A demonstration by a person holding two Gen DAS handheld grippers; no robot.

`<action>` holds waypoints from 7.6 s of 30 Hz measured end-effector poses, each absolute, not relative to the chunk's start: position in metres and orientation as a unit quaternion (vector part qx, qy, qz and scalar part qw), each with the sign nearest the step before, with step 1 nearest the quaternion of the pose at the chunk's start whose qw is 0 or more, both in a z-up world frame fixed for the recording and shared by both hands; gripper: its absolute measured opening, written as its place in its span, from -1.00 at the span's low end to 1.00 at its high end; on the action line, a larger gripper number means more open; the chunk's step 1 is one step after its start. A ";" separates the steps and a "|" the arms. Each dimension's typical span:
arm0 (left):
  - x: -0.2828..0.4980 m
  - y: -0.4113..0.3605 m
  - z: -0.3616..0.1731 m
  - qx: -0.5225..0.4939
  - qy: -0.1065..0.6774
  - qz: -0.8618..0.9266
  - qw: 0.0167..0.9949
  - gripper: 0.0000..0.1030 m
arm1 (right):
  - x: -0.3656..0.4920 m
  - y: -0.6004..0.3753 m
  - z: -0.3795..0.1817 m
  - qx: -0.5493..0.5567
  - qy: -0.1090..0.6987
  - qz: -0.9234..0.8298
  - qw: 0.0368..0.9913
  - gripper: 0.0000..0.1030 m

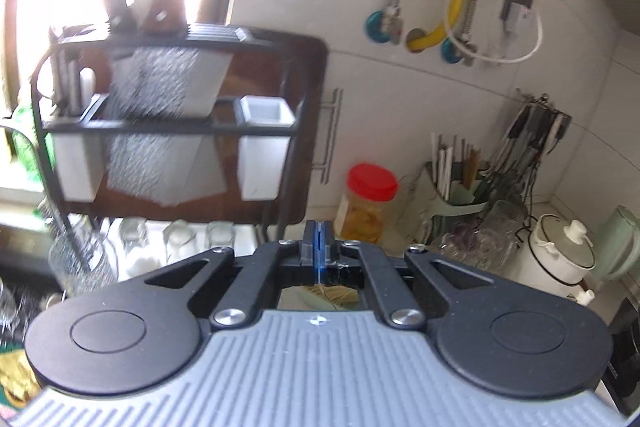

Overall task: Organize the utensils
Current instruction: 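Lift the chopsticks with the left tool toward the mug, then lower the held chopsticks into the mug held by the right tool, then open the left tool to release the chopsticks in the mug, then move the open left tool down to the white chopstick on the counter, then close the left tool on the white chopstick, then lift the white chopstick with the left tool off the counter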

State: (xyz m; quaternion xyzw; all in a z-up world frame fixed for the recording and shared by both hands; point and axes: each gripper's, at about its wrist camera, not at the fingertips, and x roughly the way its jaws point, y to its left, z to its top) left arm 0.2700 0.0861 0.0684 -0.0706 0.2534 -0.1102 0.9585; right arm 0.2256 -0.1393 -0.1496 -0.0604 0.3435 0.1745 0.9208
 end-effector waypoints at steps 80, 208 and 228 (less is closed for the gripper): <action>0.337 -0.104 -0.044 0.190 0.550 -0.315 0.750 -0.97 | 0.228 -0.149 -0.151 -0.049 0.336 0.208 0.917 0.67; 0.243 0.141 -0.178 -0.172 0.503 -0.033 0.846 -0.87 | 0.244 -0.117 -0.136 -0.043 0.396 0.083 0.914 0.73; 0.212 0.104 -0.103 -0.201 0.440 -0.072 0.873 -0.89 | 0.251 -0.131 -0.136 -0.038 0.406 0.136 0.903 0.73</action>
